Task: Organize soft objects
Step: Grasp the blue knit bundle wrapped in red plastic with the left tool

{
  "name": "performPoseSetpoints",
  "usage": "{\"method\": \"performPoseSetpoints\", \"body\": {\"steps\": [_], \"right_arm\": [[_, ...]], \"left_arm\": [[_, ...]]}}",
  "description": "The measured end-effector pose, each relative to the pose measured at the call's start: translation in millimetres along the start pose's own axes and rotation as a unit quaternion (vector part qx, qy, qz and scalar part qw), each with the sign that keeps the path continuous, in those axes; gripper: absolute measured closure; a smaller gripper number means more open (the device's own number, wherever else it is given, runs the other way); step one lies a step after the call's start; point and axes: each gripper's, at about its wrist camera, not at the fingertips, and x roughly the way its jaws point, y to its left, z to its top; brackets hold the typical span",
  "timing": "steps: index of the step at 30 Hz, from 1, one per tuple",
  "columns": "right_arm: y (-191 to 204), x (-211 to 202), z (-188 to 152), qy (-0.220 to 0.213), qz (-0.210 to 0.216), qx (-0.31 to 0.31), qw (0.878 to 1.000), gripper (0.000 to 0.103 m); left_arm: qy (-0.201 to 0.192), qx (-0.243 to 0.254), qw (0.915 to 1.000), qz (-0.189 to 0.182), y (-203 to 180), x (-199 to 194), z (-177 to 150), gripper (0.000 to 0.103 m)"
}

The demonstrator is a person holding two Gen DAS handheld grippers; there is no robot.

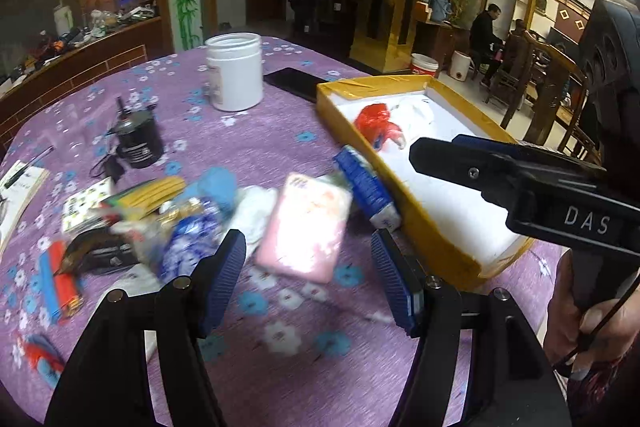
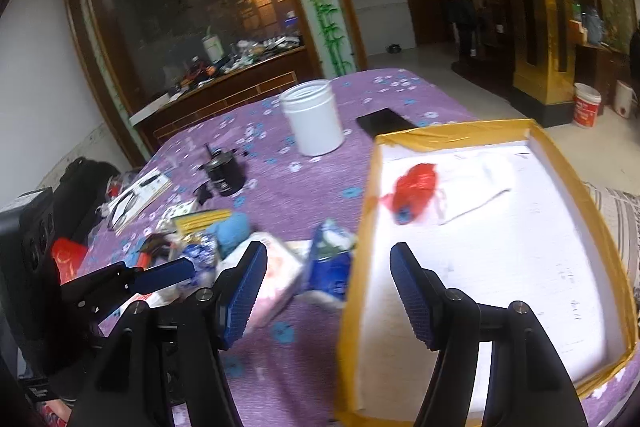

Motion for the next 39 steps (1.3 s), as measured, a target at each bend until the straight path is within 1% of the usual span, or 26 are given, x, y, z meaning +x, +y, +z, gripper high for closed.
{"method": "performPoseSetpoints", "body": {"steps": [3,8,13,16,18,20,24,26,28,30,33,34,35,37,38,39], "right_arm": [[11.1,2.3,-2.1,0.007,0.004,-0.013,1.000,0.037],[21.3,1.5,-7.0,0.013,0.018,-0.021,1.000,0.036],[28.8,8.4,-14.8,0.028,0.036,-0.028,0.999,0.036],[32.4,11.8,-19.9,0.037,0.049,-0.031,0.998,0.036],[35.7,14.0,-22.9,0.042,0.054,-0.035,0.997,0.036],[40.5,17.4,-27.2,0.050,0.061,-0.040,0.996,0.036],[47.4,21.6,-33.8,0.061,0.069,-0.045,0.995,0.036],[50.7,22.3,-36.1,0.063,0.070,-0.051,0.994,0.036],[52.1,22.5,-37.3,0.065,0.072,-0.052,0.994,0.035],[53.3,23.3,-37.9,0.066,0.072,-0.053,0.994,0.034],[53.1,23.6,-39.6,0.069,0.072,-0.053,0.994,0.034],[52.8,24.0,-40.2,0.070,0.072,-0.053,0.993,0.034],[52.7,24.5,-40.8,0.071,0.073,-0.053,0.993,0.034],[53.5,25.7,-42.2,0.073,0.075,-0.053,0.993,0.034],[54.1,26.3,-42.6,0.075,0.077,-0.053,0.993,0.034],[55.1,26.9,-43.1,0.077,0.078,-0.053,0.993,0.034]], "left_arm": [[-0.008,-0.012,0.9999,-0.001,13.2,-10.0,-4.1,0.039],[-0.016,-0.043,0.9986,0.029,46.3,-23.6,-17.4,0.039],[-0.013,-0.076,0.9962,0.041,83.2,-42.6,-39.3,0.039],[-0.012,-0.095,0.9936,0.059,109.8,-60.5,-56.3,0.039],[-0.006,-0.115,0.9907,0.073,126.6,-67.3,-66.7,0.039],[0.009,-0.150,0.9851,0.085,150.5,-70.3,-78.8,0.039],[0.028,-0.210,0.9724,0.098,187.2,-70.5,-96.0,0.039],[0.033,-0.229,0.9678,0.099,199.0,-68.9,-101.2,0.039],[0.039,-0.233,0.9659,0.105,204.1,-65.7,-103.0,0.039],[0.053,-0.235,0.9644,0.110,204.9,-58.8,-101.8,0.039],[0.077,-0.251,0.9604,0.094,209.4,-44.2,-101.2,0.039],[0.082,-0.252,0.9590,0.101,209.5,-38.8,-100.9,0.039],[0.085,-0.249,0.9575,0.118,208.7,-33.0,-100.6,0.039],[0.078,-0.237,0.9588,0.136,205.4,-28.7,-99.2,0.039],[0.074,-0.232,0.9595,0.142,203.7,-27.3,-98.4,0.043],[0.071,-0.229,0.9601,0.143,203.7,-27.3,-98.3,0.059]]}}
